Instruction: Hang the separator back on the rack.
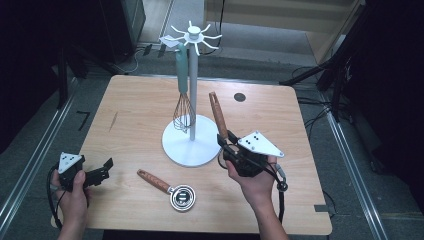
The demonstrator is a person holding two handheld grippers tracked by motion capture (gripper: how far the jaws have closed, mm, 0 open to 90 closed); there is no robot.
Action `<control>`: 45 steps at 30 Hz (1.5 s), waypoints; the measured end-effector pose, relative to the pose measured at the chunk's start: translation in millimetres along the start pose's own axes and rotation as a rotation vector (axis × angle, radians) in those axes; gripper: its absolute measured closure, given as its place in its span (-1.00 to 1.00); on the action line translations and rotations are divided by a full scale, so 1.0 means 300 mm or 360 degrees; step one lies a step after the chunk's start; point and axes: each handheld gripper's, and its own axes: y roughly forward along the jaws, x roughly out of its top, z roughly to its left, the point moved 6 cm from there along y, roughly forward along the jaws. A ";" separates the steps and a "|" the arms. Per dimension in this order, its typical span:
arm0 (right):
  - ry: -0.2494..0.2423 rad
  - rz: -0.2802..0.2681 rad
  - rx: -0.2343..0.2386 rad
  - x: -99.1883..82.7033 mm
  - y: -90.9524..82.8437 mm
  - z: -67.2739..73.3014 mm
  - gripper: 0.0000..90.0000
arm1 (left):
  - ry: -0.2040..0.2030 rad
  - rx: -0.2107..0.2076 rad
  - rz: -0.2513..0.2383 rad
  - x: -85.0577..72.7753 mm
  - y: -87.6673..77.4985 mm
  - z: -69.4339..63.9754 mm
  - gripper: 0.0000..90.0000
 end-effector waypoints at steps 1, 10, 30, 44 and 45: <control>-0.0006 -0.0008 -0.0004 0.004 0.001 0.002 0.58 | 0.0000 0.0000 0.0000 0.000 0.000 0.000 -1.00; -0.0022 -0.0063 -0.0001 0.045 0.007 0.027 0.58 | 0.0002 0.0001 0.0001 0.000 0.000 0.000 -1.00; -0.0060 -0.0161 -0.0012 0.129 0.014 0.058 0.58 | 0.0000 0.0002 -0.0007 0.000 0.001 -0.001 -1.00; -0.0092 -0.0242 -0.0021 0.195 0.001 0.077 0.58 | 0.0003 0.0001 -0.0003 0.000 0.000 -0.001 -1.00; -0.0097 -0.0249 -0.0022 0.200 -0.001 0.078 0.58 | 0.0000 0.0001 -0.0005 0.000 0.001 -0.001 -1.00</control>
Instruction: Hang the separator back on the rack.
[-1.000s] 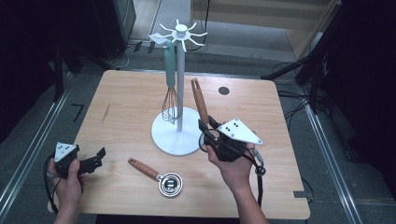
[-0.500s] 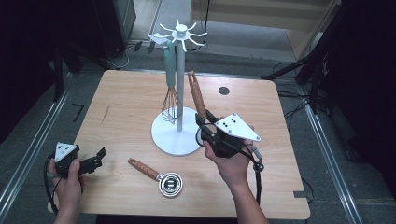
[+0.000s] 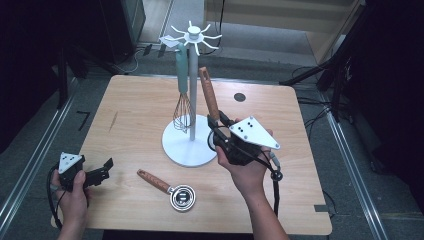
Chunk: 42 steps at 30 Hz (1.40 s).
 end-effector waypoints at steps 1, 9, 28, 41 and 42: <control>0.0003 -0.0006 -0.0001 0.005 -0.002 0.001 0.58 | 0.0003 0.0000 0.0002 0.000 0.000 0.000 -1.00; 0.0004 -0.0053 -0.0003 0.044 -0.018 0.006 0.58 | 0.0001 -0.0001 -0.0001 0.000 0.000 -0.001 -1.00; -0.0042 -0.0147 -0.0026 0.130 -0.027 0.025 0.58 | 0.0001 -0.0001 0.0000 0.000 0.000 0.000 -1.00; -0.0093 -0.0112 -0.0088 0.130 0.006 0.034 0.58 | 0.0002 -0.0002 0.0002 0.000 0.000 0.000 -1.00; -0.0088 -0.0107 -0.0091 0.129 0.008 0.036 0.58 | 0.0002 -0.0003 0.0002 0.000 0.000 0.001 -1.00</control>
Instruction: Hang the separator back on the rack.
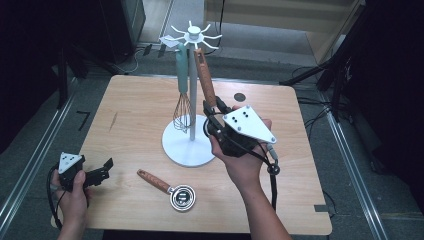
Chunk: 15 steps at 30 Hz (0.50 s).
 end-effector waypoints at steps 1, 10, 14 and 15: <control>-0.0006 0.0001 -0.0003 0.000 0.002 0.000 0.58 | 0.0000 0.0001 0.0001 0.000 0.000 0.000 -1.00; -0.0019 0.0021 -0.0032 -0.004 0.019 0.005 0.58 | -0.0001 0.0002 -0.0001 0.000 0.000 0.000 -1.00; -0.0024 0.0030 -0.0025 -0.013 0.028 0.002 0.58 | -0.0001 0.0002 -0.0001 0.000 0.000 0.000 -1.00; -0.0023 0.0034 -0.0009 -0.014 0.029 0.003 0.57 | -0.0001 0.0002 -0.0001 0.000 0.000 0.000 -1.00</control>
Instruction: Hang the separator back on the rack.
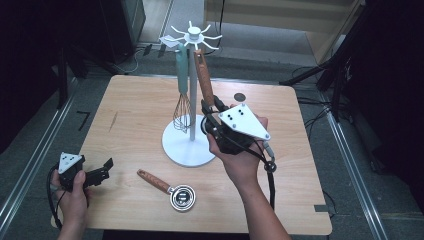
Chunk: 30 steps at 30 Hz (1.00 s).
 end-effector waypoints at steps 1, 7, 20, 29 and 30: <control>0.0008 -0.0002 0.0010 0.000 0.000 0.001 0.56 | 0.0001 -0.0002 -0.0002 0.000 0.000 0.000 -1.00; 0.0010 0.0010 0.0078 0.004 0.007 0.004 0.31 | 0.0000 -0.0001 -0.0002 0.000 0.000 0.000 -1.00; 0.0113 -0.0069 0.0091 0.067 0.029 -0.065 1.00 | 0.0000 -0.0002 -0.0003 0.000 0.000 0.000 -1.00; 0.0113 -0.0107 0.0117 0.135 0.077 -0.092 1.00 | -0.0002 -0.0001 -0.0003 0.000 0.000 -0.001 -1.00; 0.0125 -0.0115 0.0117 0.143 0.084 -0.096 1.00 | 0.0002 -0.0001 0.0000 0.000 0.000 0.000 -1.00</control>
